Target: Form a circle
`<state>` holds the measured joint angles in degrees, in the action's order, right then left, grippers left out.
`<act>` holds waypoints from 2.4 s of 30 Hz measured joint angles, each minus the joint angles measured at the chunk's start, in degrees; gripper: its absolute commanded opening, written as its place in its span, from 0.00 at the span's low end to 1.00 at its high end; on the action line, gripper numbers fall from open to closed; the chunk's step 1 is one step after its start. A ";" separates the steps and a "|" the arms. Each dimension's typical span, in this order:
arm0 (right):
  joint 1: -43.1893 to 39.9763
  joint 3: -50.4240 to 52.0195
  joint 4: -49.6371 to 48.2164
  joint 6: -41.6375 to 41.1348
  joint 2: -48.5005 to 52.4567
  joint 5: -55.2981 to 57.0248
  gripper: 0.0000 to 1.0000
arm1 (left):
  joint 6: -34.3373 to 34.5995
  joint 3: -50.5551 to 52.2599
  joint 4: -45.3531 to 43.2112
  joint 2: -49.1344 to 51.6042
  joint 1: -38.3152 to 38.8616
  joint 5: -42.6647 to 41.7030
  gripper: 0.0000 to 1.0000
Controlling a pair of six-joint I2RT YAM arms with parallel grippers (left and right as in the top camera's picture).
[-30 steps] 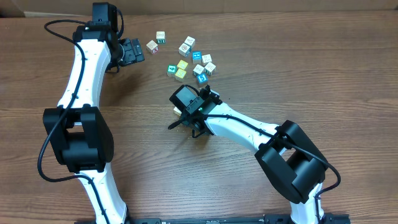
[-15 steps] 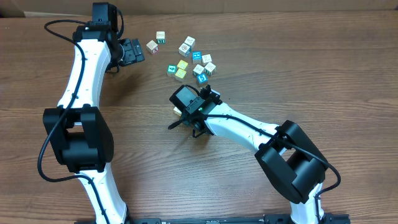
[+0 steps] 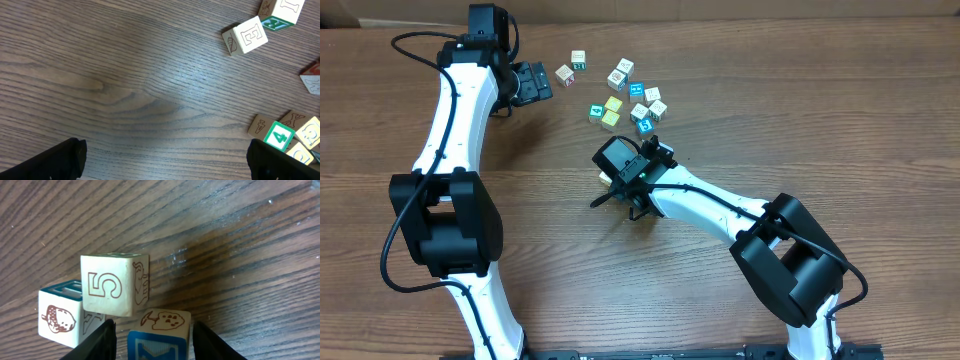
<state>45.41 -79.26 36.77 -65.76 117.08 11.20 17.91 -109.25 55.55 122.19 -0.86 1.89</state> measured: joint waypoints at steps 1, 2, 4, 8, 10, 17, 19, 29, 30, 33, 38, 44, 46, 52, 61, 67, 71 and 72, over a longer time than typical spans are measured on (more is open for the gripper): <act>0.00 0.00 0.04 0.02 0.00 -0.13 0.47 | 0.00 0.00 0.00 0.00 0.00 0.00 1.00; 0.00 0.00 0.11 0.20 0.00 -0.28 0.47 | 0.00 0.00 0.00 0.00 0.00 0.00 1.00; 0.00 -0.13 0.15 0.96 0.00 -0.50 0.50 | 0.00 0.00 0.00 0.00 0.00 0.00 1.00; 0.00 -1.31 1.09 2.89 -0.02 -0.74 0.50 | 0.00 0.00 0.00 0.00 0.00 0.00 1.00; 0.00 -2.05 1.81 3.93 -0.37 -0.76 0.50 | 0.00 0.00 0.00 0.00 0.00 0.00 1.00; -0.76 -2.67 4.39 9.16 -6.32 -0.96 0.43 | 0.00 0.00 0.00 0.00 0.00 0.00 1.00; -1.84 -3.06 6.16 10.01 -8.11 -1.31 0.43 | 0.00 0.00 0.00 0.00 0.00 0.00 1.00; -5.60 -3.45 12.07 11.76 -9.35 -3.58 0.11 | 0.00 0.00 0.00 0.00 0.00 0.00 1.00; -5.57 -3.43 12.02 12.00 -9.35 -3.65 0.07 | 0.00 0.00 0.00 0.00 0.02 0.00 1.00; -5.53 -2.58 10.75 11.82 -9.35 -3.65 0.04 | 0.00 0.00 0.00 0.00 0.00 0.00 1.00; -5.51 1.92 7.93 11.74 -9.35 -3.74 0.04 | 0.00 0.00 0.02 0.00 0.00 0.00 1.00; -5.53 7.67 0.00 11.74 -9.35 -6.58 0.04 | 0.00 0.00 0.00 0.00 0.02 0.00 1.00; -5.53 9.20 -1.88 11.65 -9.35 -7.23 0.04 | 0.00 0.00 0.02 0.00 0.00 0.00 1.00; -5.51 12.26 -3.85 10.51 -9.35 -8.24 0.04 | 0.00 0.00 0.00 0.00 0.00 0.00 1.00; -3.87 13.75 -8.39 10.21 -9.35 -8.41 0.04 | 0.00 0.00 0.00 0.00 0.00 0.00 1.00; -2.82 14.03 -9.11 10.23 -9.35 -8.44 0.04 | 0.00 0.00 0.00 0.00 0.00 0.00 1.00; -2.32 14.03 -9.55 10.27 -9.35 -8.44 0.04 | 0.00 0.00 0.00 0.00 0.00 0.00 1.00; -2.25 14.03 -9.66 10.25 -9.35 -8.39 0.04 | 0.00 0.00 0.00 0.00 0.00 0.00 1.00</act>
<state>43.16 -65.23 27.11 -55.51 107.72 2.81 17.91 -109.25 55.55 122.19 -0.86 1.89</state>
